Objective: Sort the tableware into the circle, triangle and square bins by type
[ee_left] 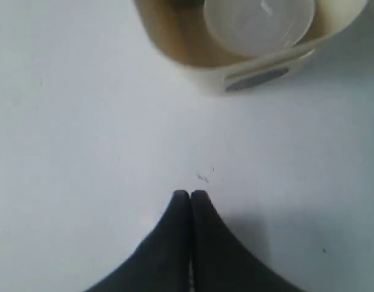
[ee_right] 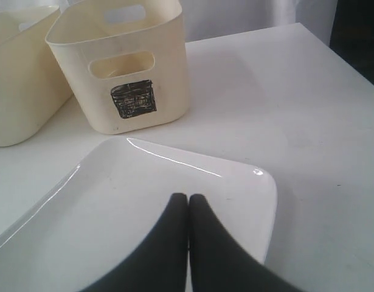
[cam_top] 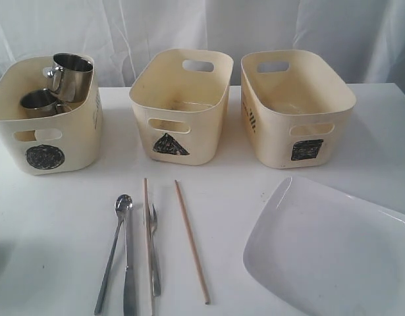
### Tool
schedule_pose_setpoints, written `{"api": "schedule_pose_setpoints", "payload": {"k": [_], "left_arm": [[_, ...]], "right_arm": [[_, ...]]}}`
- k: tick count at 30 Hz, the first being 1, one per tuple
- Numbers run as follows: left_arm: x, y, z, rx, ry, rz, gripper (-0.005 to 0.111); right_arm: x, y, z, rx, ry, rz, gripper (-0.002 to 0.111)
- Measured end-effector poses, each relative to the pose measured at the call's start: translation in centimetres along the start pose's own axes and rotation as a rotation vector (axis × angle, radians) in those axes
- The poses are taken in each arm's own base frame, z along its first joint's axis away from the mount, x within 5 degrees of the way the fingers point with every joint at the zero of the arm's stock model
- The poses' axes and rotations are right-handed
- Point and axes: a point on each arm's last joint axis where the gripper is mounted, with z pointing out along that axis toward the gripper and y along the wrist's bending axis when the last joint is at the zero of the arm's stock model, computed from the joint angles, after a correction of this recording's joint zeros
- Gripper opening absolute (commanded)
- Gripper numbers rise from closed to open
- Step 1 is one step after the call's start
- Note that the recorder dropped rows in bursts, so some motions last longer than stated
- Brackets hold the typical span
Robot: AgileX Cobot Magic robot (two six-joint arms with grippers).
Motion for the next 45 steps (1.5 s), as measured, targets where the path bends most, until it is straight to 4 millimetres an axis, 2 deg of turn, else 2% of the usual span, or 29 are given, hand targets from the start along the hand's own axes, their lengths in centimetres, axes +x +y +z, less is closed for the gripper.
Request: {"api": "schedule_pose_setpoints", "payload": {"k": [2, 4, 6, 13, 15, 16, 17, 18, 20, 21, 23, 27, 29, 38, 45], "left_arm": [[4.6, 0.8, 2.9, -0.062, 0.039, -0.160, 0.000], [8.9, 1.4, 4.8, -0.109, 0.061, -0.321, 0.000], [10.9, 1.6, 4.9, -0.134, 0.058, -0.370, 0.000], [11.8, 1.5, 4.6, -0.131, 0.102, -0.274, 0.001], [11.8, 1.5, 4.6, -0.132, 0.102, -0.283, 0.017], [11.8, 1.5, 4.6, -0.130, 0.099, -0.287, 0.035], [11.7, 1.4, 4.7, -0.120, 0.089, -0.301, 0.045], [11.7, 1.3, 4.7, -0.116, 0.084, -0.308, 0.060], [11.5, 1.3, 4.7, -0.114, 0.068, -0.312, 0.080], [11.5, 1.3, 4.7, -0.113, 0.063, -0.317, 0.084], [11.5, 1.3, 4.7, -0.108, 0.062, -0.334, 0.080], [11.8, 1.2, 5.1, -0.099, 0.105, -0.344, 0.061], [12.1, 1.2, 5.8, -0.104, 0.126, -0.336, 0.056], [12.1, 1.7, 8.3, -0.135, 0.148, -0.347, 0.056], [13.3, 1.8, 10.9, -0.168, 0.217, -0.342, 0.056]], "right_arm": [[0.0, 0.0, 0.0, 0.000, 0.000, 0.000, 0.000], [0.0, 0.0, 0.0, 0.000, 0.000, 0.000, 0.000], [0.0, 0.0, 0.0, 0.000, 0.000, 0.000, 0.000], [0.0, 0.0, 0.0, 0.000, 0.000, 0.000, 0.000], [0.0, 0.0, 0.0, 0.000, 0.000, 0.000, 0.000], [0.0, 0.0, 0.0, 0.000, 0.000, 0.000, 0.000], [0.0, 0.0, 0.0, 0.000, 0.000, 0.000, 0.000], [0.0, 0.0, 0.0, 0.000, 0.000, 0.000, 0.000], [0.0, 0.0, 0.0, 0.000, 0.000, 0.000, 0.000], [0.0, 0.0, 0.0, 0.000, 0.000, 0.000, 0.000], [0.0, 0.0, 0.0, 0.000, 0.000, 0.000, 0.000], [0.0, 0.0, 0.0, 0.000, 0.000, 0.000, 0.000], [0.0, 0.0, 0.0, 0.000, 0.000, 0.000, 0.000], [0.0, 0.0, 0.0, 0.000, 0.000, 0.002, 0.000], [0.0, 0.0, 0.0, 0.000, 0.000, 0.016, 0.000]]}}
